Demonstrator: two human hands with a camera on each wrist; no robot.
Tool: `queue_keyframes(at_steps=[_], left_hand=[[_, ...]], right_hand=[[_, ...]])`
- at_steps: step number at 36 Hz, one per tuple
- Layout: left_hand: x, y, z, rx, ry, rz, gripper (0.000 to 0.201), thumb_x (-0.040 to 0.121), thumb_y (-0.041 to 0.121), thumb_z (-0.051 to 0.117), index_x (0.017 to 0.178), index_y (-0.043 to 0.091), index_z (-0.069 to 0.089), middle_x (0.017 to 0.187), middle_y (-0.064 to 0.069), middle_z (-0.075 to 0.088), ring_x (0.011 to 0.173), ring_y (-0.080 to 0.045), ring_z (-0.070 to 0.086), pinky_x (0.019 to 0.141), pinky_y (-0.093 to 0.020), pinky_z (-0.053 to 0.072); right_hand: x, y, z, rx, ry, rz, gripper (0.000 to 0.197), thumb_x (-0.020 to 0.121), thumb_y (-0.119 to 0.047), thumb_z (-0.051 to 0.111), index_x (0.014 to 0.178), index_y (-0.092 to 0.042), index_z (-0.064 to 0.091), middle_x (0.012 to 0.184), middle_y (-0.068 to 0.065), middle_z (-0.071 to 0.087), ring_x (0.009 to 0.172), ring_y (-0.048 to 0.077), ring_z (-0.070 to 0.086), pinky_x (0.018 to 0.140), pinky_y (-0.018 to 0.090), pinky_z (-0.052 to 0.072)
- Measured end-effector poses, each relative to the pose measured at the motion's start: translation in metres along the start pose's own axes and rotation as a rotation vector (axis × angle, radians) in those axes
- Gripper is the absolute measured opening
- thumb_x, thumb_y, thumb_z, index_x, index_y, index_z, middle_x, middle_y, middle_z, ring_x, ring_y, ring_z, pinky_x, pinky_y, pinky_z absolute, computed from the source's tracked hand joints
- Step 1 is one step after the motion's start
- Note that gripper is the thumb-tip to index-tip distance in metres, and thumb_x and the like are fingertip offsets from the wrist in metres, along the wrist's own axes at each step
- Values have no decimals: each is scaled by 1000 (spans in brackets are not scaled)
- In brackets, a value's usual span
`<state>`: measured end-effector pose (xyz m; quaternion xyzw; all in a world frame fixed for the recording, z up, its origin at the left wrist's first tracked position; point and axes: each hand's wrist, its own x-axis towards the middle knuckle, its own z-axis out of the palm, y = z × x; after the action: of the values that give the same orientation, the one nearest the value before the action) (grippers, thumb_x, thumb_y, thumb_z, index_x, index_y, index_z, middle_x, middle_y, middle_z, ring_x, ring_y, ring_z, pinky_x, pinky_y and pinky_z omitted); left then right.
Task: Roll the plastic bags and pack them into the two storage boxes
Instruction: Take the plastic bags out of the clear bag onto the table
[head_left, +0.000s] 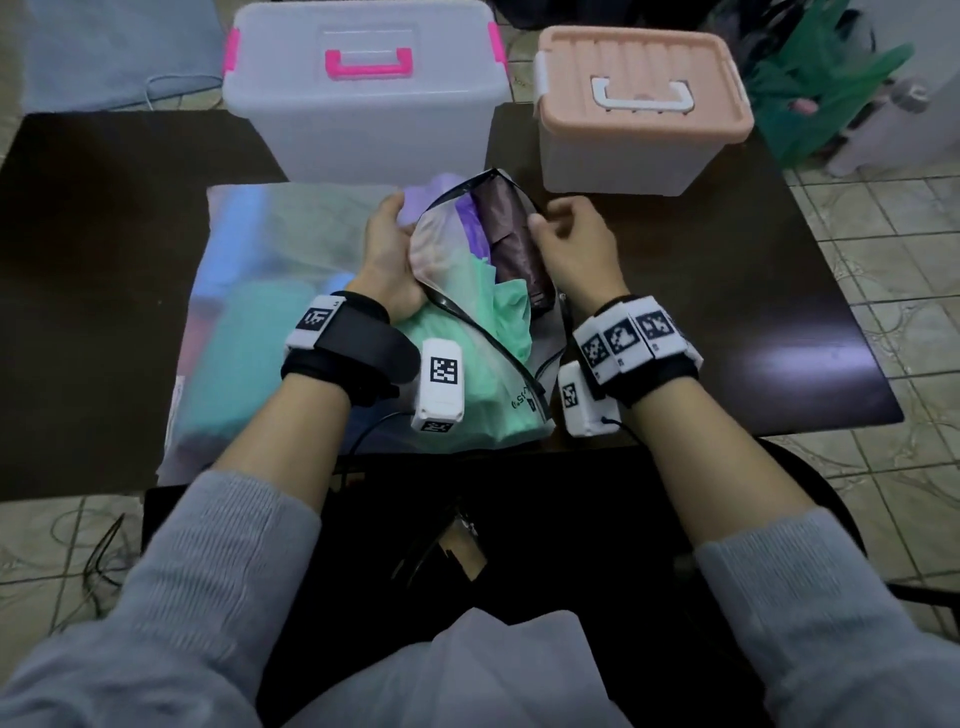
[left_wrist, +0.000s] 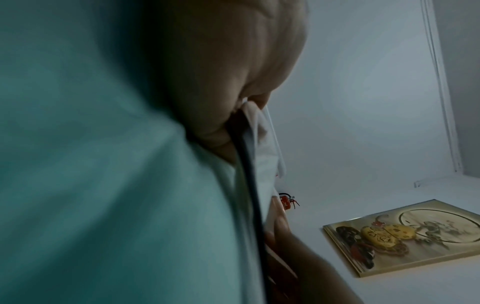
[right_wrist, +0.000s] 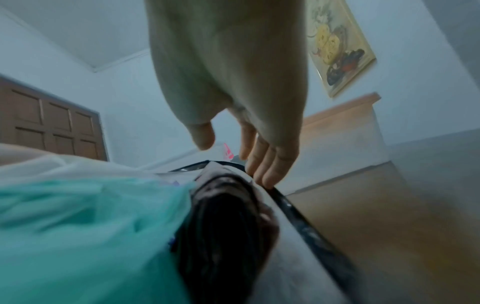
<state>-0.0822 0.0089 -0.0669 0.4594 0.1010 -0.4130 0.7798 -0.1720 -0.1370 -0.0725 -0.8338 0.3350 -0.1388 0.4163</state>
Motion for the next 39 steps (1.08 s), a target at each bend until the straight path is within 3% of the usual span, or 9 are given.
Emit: queue_keyframes(at_steps=[4,9,18,23,27,29,32,35,39], left_hand=[[2,-1,-1,1,7,4,62,98,47,25,119,-1,58,117,-19,62,92,-28,64,83,-32,52],[3,-3,-2,-1,6,7,64,98,47,25,129,-3,51,124,-22,58,98,-31,62,84,-34,51],[7,-3,-4,4,81,8,56,97,37,31,130,-5,50,127,-22,57,112,-35,58,95,-40,47],[9,-4,-4,-4,42,40,44,98,34,30,107,2,59,96,-13,66,80,-25,67,73,-29,55],[10,-6,-5,-23,6,58,44,98,32,29,96,4,63,87,-12,70,75,-22,69,72,-27,55],[10,-6,-5,-31,-18,60,45,98,32,28,102,3,62,96,-13,68,81,-23,68,77,-29,55],[11,-7,-5,-56,-41,65,45,98,31,28,107,2,61,104,-14,66,88,-24,67,80,-31,54],[13,-7,-6,-73,-54,57,44,98,30,29,114,3,59,115,-15,64,98,-25,65,88,-34,52],[13,-7,-7,-88,-77,58,42,98,30,29,109,4,60,105,-12,67,89,-23,68,85,-32,54]], right_hand=[[11,-17,13,61,-214,82,55,92,-46,50,130,-5,45,127,7,54,116,20,53,99,34,42],[21,-17,21,62,-340,266,84,87,-63,46,135,5,41,132,13,54,118,27,55,100,34,43],[22,1,5,346,-438,418,66,75,-45,72,120,1,57,95,13,71,77,24,70,69,31,57],[16,9,-40,632,-672,479,40,80,-45,63,90,-6,61,72,10,62,58,21,58,57,27,49],[24,27,-78,698,-457,489,53,75,-47,68,101,-1,60,74,11,63,60,21,60,59,27,51],[32,38,-92,571,-203,488,74,70,-47,74,120,3,54,90,13,67,71,23,66,65,33,55],[43,55,-108,276,138,435,72,74,-46,71,126,1,51,113,11,64,93,23,65,83,32,53],[52,73,-122,-35,215,402,71,77,-50,68,126,-1,53,126,14,58,113,29,57,92,32,45],[59,87,-129,-240,155,414,72,80,-48,67,129,2,49,131,19,53,118,34,52,91,35,42]])
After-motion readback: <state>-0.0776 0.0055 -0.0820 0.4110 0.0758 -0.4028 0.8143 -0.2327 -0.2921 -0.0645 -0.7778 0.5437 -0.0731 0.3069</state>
